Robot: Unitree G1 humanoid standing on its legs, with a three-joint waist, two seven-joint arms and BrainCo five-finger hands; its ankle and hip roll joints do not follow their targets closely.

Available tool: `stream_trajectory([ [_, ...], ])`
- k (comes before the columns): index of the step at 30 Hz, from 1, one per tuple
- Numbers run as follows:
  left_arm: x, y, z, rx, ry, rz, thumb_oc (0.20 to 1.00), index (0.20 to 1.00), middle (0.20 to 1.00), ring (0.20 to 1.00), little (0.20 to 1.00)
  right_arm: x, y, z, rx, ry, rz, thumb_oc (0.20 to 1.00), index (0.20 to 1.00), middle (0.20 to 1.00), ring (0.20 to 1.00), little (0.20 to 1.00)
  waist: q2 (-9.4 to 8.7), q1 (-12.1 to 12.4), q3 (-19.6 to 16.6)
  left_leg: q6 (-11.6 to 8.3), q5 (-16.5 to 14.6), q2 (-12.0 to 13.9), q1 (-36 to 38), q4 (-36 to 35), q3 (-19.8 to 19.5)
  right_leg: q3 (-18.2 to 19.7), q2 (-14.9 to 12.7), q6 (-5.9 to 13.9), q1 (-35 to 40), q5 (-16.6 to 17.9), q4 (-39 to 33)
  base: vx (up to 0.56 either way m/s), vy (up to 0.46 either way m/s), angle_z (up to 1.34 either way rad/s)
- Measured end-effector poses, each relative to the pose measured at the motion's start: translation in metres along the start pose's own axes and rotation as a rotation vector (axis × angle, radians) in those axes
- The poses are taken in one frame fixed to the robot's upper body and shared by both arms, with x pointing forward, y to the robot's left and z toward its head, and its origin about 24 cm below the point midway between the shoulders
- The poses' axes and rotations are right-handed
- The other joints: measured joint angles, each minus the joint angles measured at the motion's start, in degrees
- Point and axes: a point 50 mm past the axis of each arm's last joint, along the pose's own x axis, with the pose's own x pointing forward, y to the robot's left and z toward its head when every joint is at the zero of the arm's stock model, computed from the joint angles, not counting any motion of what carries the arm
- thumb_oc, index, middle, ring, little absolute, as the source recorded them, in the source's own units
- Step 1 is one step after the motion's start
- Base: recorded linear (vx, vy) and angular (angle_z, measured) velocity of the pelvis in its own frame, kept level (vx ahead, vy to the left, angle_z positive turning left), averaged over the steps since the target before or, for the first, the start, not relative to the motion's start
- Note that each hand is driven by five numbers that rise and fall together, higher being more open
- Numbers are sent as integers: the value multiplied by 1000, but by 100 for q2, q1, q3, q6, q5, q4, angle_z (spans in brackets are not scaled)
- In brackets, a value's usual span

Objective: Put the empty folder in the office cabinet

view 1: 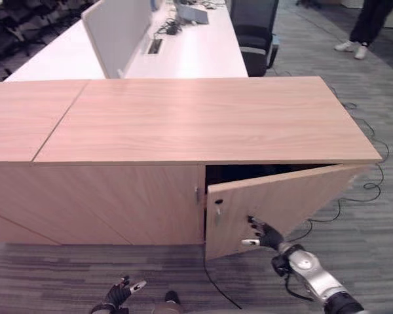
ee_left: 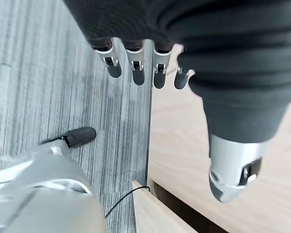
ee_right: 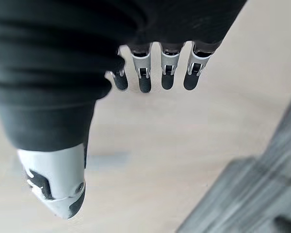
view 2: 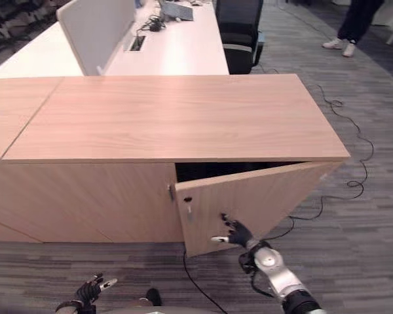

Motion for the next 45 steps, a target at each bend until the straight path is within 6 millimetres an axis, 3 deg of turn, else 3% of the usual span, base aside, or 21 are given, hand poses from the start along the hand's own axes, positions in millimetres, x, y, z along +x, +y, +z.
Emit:
stream_trajectory([
  [4, 0, 3, 1, 22, -1, -1, 1000, 1000, 1000, 1000, 1000, 1, -3, 2, 23, -15, -38, 1000, 1000, 1000, 1000, 1000, -76, -77, 30, 277, 74, -256, 10, -118, -80, 212, -607, 50, -385, -29, 1058, -26, 158, 20],
  [6, 0, 10, 6, 37, -10, 12, 1000, 1000, 1000, 1000, 1000, 2, -3, 3, 31, -17, -48, 1000, 1000, 1000, 1000, 1000, -187, -90, 115, 367, 99, -308, 38, -102, -142, 633, -819, 60, -620, -19, 1572, -70, 53, 5],
  [7, 1, 14, 12, 46, -26, 20, 1000, 1000, 1000, 1000, 1000, 3, -2, 2, 35, -15, -48, 1000, 1000, 1000, 1000, 1000, -198, -114, 146, 416, 71, -310, 43, -100, -180, 859, -870, 196, -767, -74, 1754, -123, 47, 6],
  [8, 3, 16, 20, 52, -44, 28, 1000, 1000, 1000, 1000, 1000, 3, -1, 3, 36, -18, -46, 1000, 1000, 1000, 1000, 1000, -232, -109, 161, 455, 51, -306, 49, -99, -197, 1166, -794, 384, -877, -199, 1771, -106, 6, 18],
  [9, 4, 18, 27, 59, -61, 35, 1000, 1000, 1000, 1000, 1000, 4, -2, 5, 39, -29, -53, 1000, 1000, 1000, 1000, 1000, -237, -190, 194, 467, 73, -310, 26, -101, -200, 1999, -481, 451, -1106, -240, 1604, -8, -9, 24],
  [10, 5, 19, 29, 62, -69, 35, 1000, 1000, 1000, 1000, 1000, 5, -2, 6, 43, -32, -61, 1000, 1000, 1000, 1000, 1000, -243, -232, 191, 455, 81, -360, 8, -108, -251, 2232, -324, 407, -1057, -218, 1256, 13, -42, 29],
  [12, 4, 18, 31, 64, -85, 32, 1000, 1000, 1000, 1000, 1000, 4, -8, 4, 53, -24, -93, 1000, 1000, 1000, 1000, 1000, -262, -202, 178, 459, 28, -477, 36, -160, -319, 2063, -254, 253, -714, -174, 479, 22, -43, 21],
  [17, -1, 6, 11, 55, -47, -7, 1000, 1000, 1000, 1000, 1000, -1, -44, 2, 103, -10, -256, 1000, 1000, 1000, 1000, 1000, 145, -180, 124, 291, 53, -421, 48, -157, -484, 1920, 13, 116, -392, 39, -79, 46, -72, 13],
  [21, -5, -2, 10, 84, -67, -65, 1000, 1000, 1000, 1000, 1000, -9, -74, -9, 110, 52, -382, 1000, 1000, 1000, 1000, 1000, 77, -58, 19, 263, 70, -409, 119, -120, -623, 1708, 128, 112, -71, 100, -405, 25, -61, 21],
  [26, -4, -12, 21, 118, -107, -132, 1000, 1000, 1000, 1000, 1000, -21, -97, -38, 176, 203, -491, 1000, 1000, 1000, 1000, 1000, 3, -42, 4, 224, 128, -413, 105, -101, -796, 1465, 229, 90, 129, 200, -699, -2, -81, 19],
  [33, -4, -11, 20, 115, -98, -134, 1000, 1000, 1000, 1000, 1000, -25, -118, -40, 231, 243, -581, 1000, 1000, 1000, 1000, 1000, 87, -38, 8, 184, 117, -387, 81, -156, -849, 1456, 264, 89, 178, 200, -745, -3, -44, 1],
  [40, -4, -9, 16, 107, -77, -127, 1000, 1000, 1000, 1000, 1000, -25, -120, -40, 269, 243, -599, 1000, 1000, 1000, 1000, 1000, 103, -47, 14, 175, 110, -387, 74, -158, -867, 1448, 267, 85, 179, 208, -746, 0, 0, 0],
  [45, -3, -13, 12, 87, -61, -121, 1000, 1000, 1000, 1000, 1000, -26, -72, -68, 363, 270, -521, 1000, 1000, 1000, 1000, 1000, 109, -87, -10, 194, 143, -395, 81, -108, -901, 1391, 272, 65, 188, 210, -744, 9, 8, 5],
])
